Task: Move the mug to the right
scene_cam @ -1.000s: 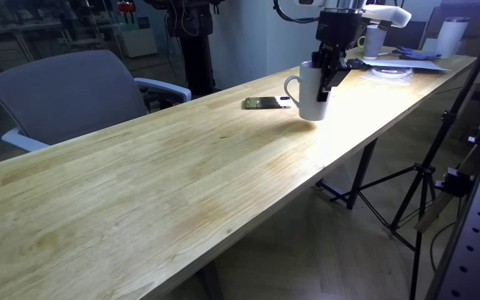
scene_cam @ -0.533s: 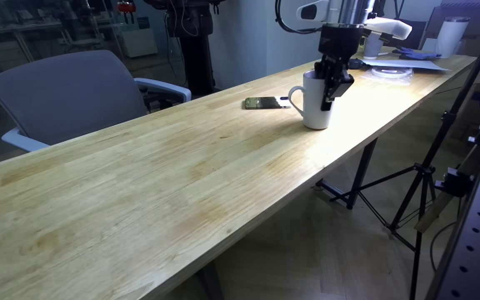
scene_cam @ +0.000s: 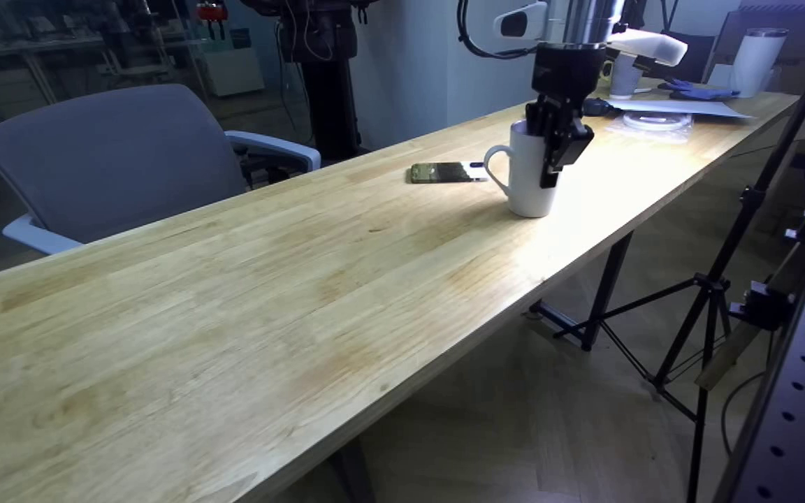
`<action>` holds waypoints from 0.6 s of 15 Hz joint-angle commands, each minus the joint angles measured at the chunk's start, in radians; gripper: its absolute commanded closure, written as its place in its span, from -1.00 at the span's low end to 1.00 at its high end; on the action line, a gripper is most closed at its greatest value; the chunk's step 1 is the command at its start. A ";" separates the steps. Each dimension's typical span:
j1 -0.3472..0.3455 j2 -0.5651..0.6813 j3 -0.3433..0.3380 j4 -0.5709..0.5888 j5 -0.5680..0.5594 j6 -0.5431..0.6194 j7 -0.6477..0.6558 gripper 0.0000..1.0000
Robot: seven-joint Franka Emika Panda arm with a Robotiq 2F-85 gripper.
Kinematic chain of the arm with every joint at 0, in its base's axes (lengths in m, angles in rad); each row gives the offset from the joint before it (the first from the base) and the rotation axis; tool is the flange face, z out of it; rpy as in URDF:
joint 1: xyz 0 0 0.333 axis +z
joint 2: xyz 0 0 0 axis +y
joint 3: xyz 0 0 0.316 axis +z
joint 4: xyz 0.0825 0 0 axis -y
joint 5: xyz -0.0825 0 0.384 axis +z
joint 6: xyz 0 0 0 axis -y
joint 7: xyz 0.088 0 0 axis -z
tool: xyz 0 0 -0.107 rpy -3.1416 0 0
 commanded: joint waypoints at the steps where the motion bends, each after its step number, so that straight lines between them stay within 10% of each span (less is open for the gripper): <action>1: 0.031 0.002 -0.030 0.012 -0.048 0.020 0.081 -0.10; 9: 0.091 0.003 -0.079 0.031 -0.119 0.017 0.210 -1.00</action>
